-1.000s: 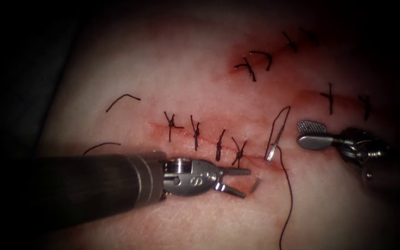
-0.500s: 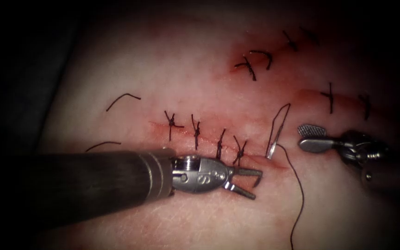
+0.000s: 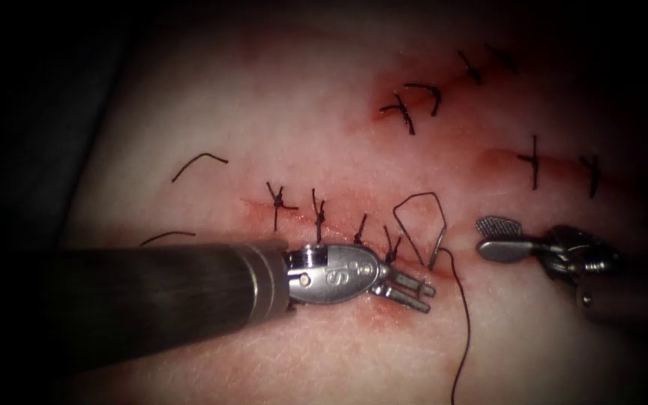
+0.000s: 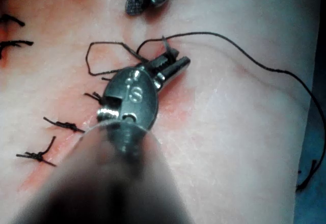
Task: Wound Closure
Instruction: Pull the needle through with the left gripper, then pull the suture through the skin with the right gripper until a tail remains.
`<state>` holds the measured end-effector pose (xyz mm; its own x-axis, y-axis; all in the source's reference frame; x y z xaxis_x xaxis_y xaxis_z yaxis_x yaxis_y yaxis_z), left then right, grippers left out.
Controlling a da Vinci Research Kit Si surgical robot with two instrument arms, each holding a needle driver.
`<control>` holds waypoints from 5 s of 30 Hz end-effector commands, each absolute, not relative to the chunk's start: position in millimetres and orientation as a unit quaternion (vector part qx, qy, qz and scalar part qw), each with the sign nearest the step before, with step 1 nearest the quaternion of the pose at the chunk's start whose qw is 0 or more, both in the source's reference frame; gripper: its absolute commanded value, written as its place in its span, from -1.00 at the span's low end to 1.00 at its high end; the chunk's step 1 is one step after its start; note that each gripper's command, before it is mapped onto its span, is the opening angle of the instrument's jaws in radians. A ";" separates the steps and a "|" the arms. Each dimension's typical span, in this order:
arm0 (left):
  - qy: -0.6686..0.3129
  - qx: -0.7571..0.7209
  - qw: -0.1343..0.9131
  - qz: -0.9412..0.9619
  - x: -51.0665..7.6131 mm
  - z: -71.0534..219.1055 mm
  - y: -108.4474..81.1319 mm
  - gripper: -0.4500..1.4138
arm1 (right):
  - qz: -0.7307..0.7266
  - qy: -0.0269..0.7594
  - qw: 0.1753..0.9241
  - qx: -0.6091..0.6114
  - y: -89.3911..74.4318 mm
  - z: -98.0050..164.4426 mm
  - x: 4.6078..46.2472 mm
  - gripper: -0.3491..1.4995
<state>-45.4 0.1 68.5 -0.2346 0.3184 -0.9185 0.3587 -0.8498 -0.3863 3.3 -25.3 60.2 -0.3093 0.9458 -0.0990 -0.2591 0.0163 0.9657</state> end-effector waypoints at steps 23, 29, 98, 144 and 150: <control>0.507 0.516 -0.219 -0.655 -45.5 64.6 -0.5 -1.00 | 0.623 0.513 0.487 0.334 -26.6 61.2 4.8 0.62; 0.533 0.500 -0.232 -0.642 -44.3 62.6 -1.5 -1.00 | 0.622 0.511 0.490 0.335 -26.9 61.3 4.8 0.62; 0.105 0.706 0.010 -0.700 -31.7 40.2 0.3 -1.00 | 0.418 0.419 0.804 0.053 -26.5 53.8 14.8 0.49; 0.057 0.646 -0.096 -0.755 -24.2 51.1 -0.6 -1.00 | 0.286 0.463 0.837 0.060 -36.3 45.1 20.8 0.82; 0.043 0.632 -0.116 -0.765 -23.5 51.1 0.6 -1.00 | 0.206 0.470 0.858 0.021 -33.5 45.1 18.7 0.67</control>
